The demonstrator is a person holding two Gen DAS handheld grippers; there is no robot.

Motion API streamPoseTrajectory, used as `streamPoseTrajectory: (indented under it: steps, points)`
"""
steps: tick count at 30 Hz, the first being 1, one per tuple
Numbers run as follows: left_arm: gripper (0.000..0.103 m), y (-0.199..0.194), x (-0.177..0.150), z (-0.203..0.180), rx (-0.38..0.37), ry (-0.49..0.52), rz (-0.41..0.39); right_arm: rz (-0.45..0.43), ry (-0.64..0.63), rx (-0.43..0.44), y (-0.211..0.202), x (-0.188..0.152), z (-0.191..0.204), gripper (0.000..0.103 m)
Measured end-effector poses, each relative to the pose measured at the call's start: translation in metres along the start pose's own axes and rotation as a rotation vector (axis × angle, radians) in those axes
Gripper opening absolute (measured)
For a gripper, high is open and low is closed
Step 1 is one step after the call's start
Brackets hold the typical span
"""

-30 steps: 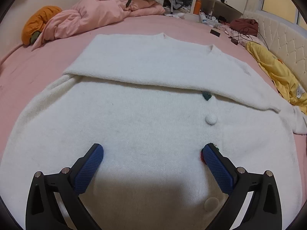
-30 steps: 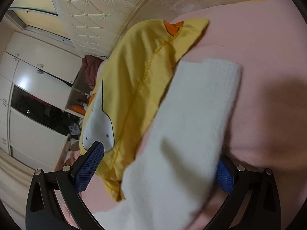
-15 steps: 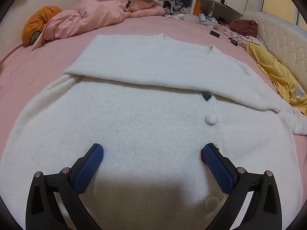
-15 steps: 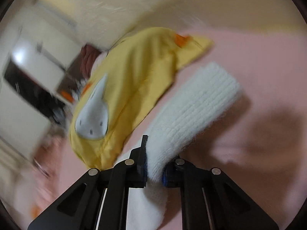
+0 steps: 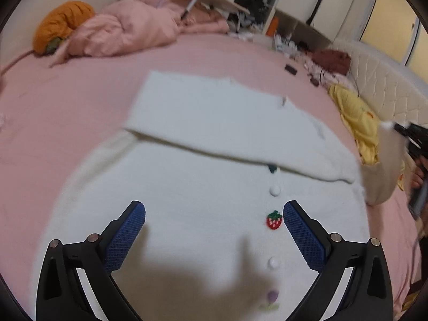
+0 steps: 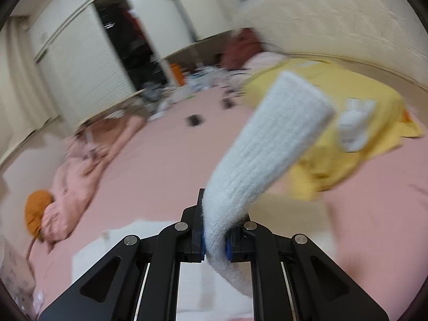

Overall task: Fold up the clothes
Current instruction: 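Fold the held sleeve across the cardigan body with the right gripper, then lay the sleeve down, open the right gripper and withdraw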

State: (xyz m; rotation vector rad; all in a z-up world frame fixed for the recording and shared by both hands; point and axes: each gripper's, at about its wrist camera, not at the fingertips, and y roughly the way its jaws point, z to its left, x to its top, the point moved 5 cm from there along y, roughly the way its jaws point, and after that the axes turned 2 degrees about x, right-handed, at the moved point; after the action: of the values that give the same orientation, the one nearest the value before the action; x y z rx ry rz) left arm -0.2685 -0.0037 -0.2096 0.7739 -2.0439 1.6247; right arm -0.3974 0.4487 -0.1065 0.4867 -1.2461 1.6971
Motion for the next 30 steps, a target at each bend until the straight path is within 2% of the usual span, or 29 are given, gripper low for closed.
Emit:
streamPoseTrajectory:
  steps: [5,10,15,20,22,25,27,29,30]
  points:
    - [0.103,-0.053,0.006,0.040,0.050,0.063,-0.069,0.050,-0.096,0.091,0.034,-0.031,0.123,0.011]
    - [0.103,-0.086,0.001,0.082,0.090,0.081,-0.100,0.132,-0.210,0.165,0.072,-0.089,0.234,0.011]
    - [0.103,-0.102,-0.012,0.122,0.102,0.041,-0.101,0.238,-0.293,0.195,0.105,-0.160,0.304,0.011]
    - [0.103,-0.100,-0.026,0.142,0.101,0.023,-0.086,0.303,-0.334,0.186,0.125,-0.214,0.335,0.011]
    - [0.103,-0.098,-0.030,0.147,0.097,0.014,-0.083,0.328,-0.368,0.181,0.126,-0.224,0.341,0.011]
    - [0.103,-0.095,-0.036,0.150,0.079,-0.018,-0.071,0.328,-0.471,0.117,0.131,-0.242,0.344,0.012]
    - [0.103,-0.094,-0.039,0.151,0.067,-0.035,-0.066,0.365,-0.480,0.081,0.140,-0.254,0.338,0.014]
    - [0.103,-0.093,-0.039,0.152,0.058,-0.047,-0.067,0.432,-0.507,0.056,0.152,-0.267,0.335,0.019]
    - [0.103,-0.093,-0.039,0.152,0.056,-0.049,-0.069,0.449,-0.521,0.063,0.152,-0.270,0.336,0.034]
